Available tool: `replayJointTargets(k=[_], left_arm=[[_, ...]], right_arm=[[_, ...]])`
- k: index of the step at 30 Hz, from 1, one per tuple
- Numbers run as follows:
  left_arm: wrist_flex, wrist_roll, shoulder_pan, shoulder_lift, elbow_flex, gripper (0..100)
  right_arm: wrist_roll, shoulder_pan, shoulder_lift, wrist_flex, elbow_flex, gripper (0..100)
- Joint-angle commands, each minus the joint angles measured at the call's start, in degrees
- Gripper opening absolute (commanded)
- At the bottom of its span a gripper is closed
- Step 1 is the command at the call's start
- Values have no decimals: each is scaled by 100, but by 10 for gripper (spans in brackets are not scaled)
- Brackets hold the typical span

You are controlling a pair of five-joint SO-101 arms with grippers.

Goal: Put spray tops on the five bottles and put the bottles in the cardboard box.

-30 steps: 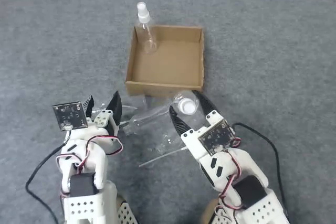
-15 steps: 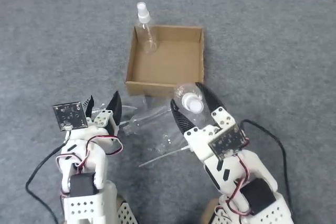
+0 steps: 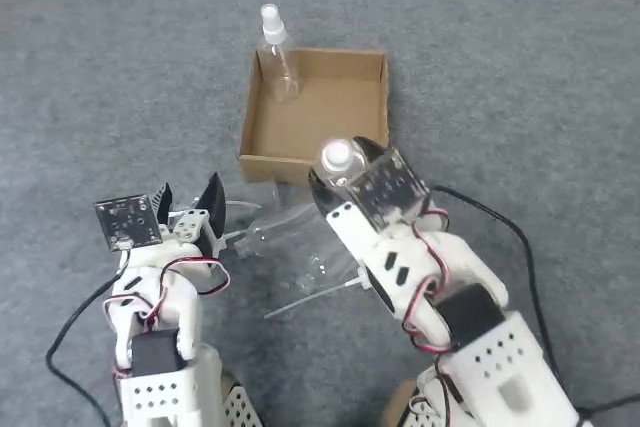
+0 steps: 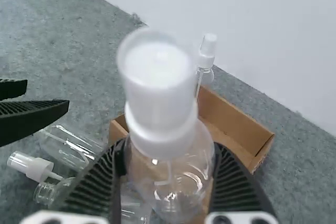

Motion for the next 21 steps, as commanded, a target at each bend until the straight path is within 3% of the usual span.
replayJointTargets(k=[1,12,21], left_arm=[[-185,-35,-26,-105,-75,235],[-176,-35,-26,-105,-75,235],[-158,-35,-26,-105,-75,235]], right_arm=[[-35,110,338,-40,-703,54],[-105,119,1771,-84,-1591,54],[-686,549,2730,-1332,-1714,54]])
